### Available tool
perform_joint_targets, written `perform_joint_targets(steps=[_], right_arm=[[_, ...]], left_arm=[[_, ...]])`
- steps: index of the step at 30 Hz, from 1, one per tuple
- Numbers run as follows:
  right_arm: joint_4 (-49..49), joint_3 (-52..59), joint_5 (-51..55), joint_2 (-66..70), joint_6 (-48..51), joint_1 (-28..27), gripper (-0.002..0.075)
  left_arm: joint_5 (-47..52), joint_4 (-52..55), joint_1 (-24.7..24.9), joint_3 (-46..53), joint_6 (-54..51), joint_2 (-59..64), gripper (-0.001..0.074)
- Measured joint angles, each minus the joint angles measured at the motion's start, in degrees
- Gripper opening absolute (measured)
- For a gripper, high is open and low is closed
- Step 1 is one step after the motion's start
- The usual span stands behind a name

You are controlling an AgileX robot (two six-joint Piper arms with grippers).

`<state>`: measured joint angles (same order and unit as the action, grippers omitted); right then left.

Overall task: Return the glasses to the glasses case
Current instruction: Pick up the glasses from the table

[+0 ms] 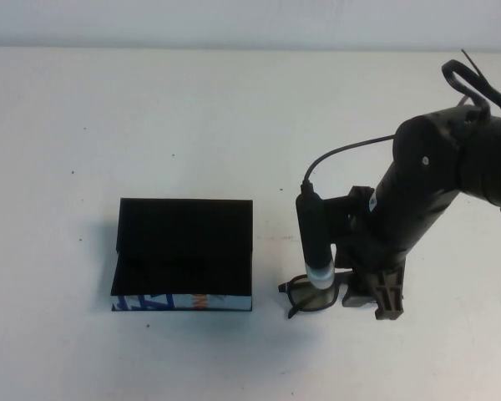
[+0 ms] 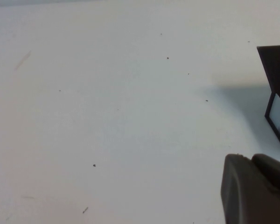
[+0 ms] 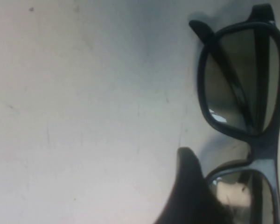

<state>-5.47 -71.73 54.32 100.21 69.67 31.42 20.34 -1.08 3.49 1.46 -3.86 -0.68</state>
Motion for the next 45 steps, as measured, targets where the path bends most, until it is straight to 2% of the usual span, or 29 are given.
perform_joint_targets(steps=[14,45], right_arm=[[1.3,-2.6,-0.3,4.8,4.4,-1.5,0.0382],[1.7,-5.6,-0.1,10.4,5.3,-1.5,0.0379]], left_arm=[[0.1,0.0,0.0,0.0,0.0,0.0,0.0000],[0.1,0.0,0.0,0.0,0.0,0.0,0.0000]])
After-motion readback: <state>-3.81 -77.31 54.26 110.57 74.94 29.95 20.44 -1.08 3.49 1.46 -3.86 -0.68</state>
